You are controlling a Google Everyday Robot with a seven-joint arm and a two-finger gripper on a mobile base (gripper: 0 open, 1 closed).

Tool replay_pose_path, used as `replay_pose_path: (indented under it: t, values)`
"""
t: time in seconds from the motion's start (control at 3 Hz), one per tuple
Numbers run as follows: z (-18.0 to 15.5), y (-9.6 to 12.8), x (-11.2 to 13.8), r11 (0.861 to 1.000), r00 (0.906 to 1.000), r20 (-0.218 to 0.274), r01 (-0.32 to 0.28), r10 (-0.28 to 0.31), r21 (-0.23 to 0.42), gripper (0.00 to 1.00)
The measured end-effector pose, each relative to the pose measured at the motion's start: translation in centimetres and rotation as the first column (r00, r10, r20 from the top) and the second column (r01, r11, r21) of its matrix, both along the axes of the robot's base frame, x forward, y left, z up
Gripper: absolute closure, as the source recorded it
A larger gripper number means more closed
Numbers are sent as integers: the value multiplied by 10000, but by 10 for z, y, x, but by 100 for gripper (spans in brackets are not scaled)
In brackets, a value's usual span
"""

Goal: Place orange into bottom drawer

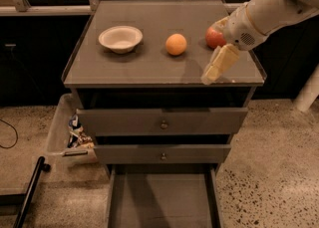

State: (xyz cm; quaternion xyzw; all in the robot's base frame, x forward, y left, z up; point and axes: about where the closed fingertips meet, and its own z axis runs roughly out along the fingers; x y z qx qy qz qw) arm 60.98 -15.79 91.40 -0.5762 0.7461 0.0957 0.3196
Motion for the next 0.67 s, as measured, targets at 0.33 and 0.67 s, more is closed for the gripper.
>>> replay_pose_path:
  t: [0.33,0.67]
  values:
    - [-12,10,32,9950,10000,-11,-54,55,994,0]
    - [-20,20,63,9856,9999,26,-153,150,1684,0]
